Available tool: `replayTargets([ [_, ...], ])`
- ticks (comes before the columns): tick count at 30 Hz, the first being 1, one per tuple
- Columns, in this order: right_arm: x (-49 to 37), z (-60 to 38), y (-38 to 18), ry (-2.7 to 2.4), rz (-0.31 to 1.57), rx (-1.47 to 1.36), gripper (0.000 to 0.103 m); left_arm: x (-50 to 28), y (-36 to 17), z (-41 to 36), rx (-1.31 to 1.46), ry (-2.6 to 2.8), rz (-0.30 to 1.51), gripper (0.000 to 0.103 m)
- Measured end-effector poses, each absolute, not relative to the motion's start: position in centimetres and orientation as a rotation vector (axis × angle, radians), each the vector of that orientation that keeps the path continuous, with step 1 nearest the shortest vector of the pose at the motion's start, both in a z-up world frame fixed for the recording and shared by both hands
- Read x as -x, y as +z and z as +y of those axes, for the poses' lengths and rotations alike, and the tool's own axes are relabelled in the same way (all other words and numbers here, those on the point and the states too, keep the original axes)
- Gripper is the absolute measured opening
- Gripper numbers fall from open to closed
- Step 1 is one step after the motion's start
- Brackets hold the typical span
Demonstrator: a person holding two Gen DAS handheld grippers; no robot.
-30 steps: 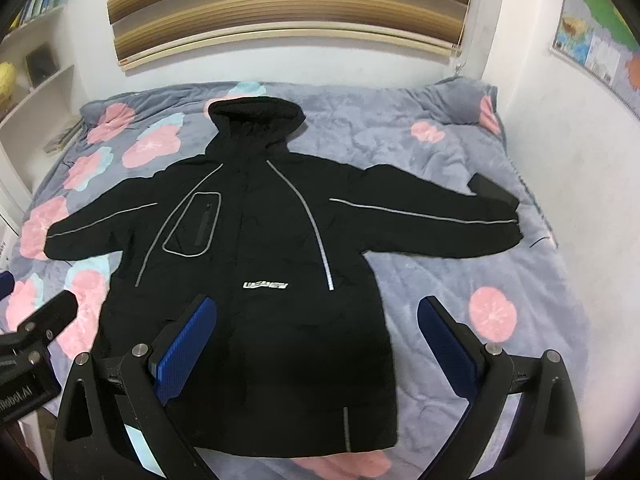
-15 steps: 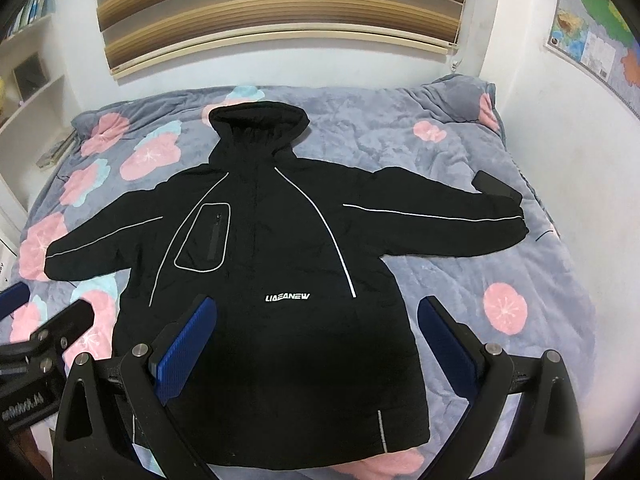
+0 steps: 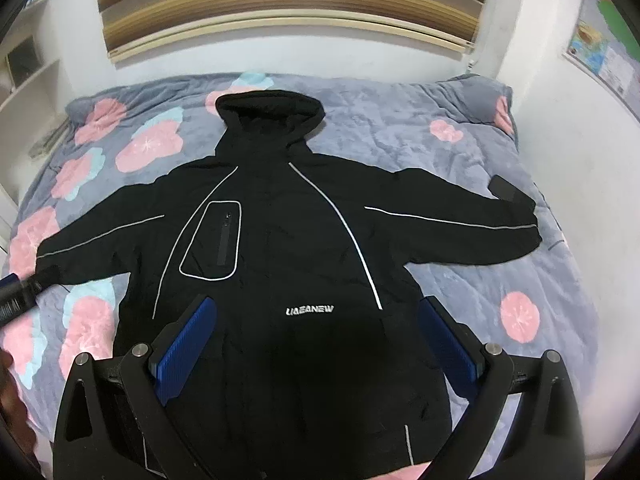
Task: Fold large clothes
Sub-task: 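Grasp the black jacket sleeve cuff with the left gripper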
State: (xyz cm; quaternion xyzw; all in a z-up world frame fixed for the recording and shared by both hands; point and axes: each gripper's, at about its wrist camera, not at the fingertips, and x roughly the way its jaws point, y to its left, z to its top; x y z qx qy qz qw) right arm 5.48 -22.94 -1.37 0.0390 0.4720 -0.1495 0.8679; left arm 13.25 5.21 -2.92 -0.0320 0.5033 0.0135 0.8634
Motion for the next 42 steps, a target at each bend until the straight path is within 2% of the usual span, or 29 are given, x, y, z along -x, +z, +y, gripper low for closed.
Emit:
replayTargets([
  [8, -11.1, -19.8, -4.3, -0.261, 1.061, -0.035, 0.101, -18.0, -6.5, 16.4, 0.181, 0.255, 1.058, 0.099],
  [13, -13.6, -17.6, -6.4, -0.215, 1.108, -0.005, 0.101, -20.5, -9.1, 24.9, 0.223, 0.386, 0.993, 0.099],
  [20, -15.7, -16.1, -9.7, -0.200, 1.195, 0.028, 0.101, -23.2, -15.2, 39.0, 0.585, 0.410, 0.941, 0.099],
  [25, -16.4, -15.2, -11.3, -0.203, 1.238, 0.051, 0.101, -25.8, -19.9, 44.1, 0.658, 0.454, 0.984, 0.099],
  [31, -16.8, -14.0, -13.0, -0.195, 1.289, 0.071, 0.101, -28.6, -25.5, 46.1, 0.675, 0.462, 1.090, 0.099],
  [36, -17.0, -13.2, -13.4, -0.197, 1.304, 0.084, 0.101, -29.9, -27.2, 46.2, 0.676, 0.441, 1.101, 0.097],
  [37, -17.1, -13.0, -13.3, -0.200, 1.301, 0.090, 0.101, -30.2, -27.4, 46.2, 0.678, 0.437, 1.098, 0.094],
  [39, -17.2, -12.9, -13.3, -0.208, 1.296, 0.094, 0.101, -30.8, -27.4, 45.8, 0.685, 0.405, 1.100, 0.065],
  [41, -17.2, -13.0, -13.2, -0.215, 1.294, 0.083, 0.101, -31.5, -26.5, 44.7, 0.628, 0.402, 1.103, 0.051],
  [42, -17.1, -13.1, -13.2, -0.221, 1.291, 0.073, 0.101, -31.8, -25.9, 44.0, 0.582, 0.395, 1.095, 0.035],
])
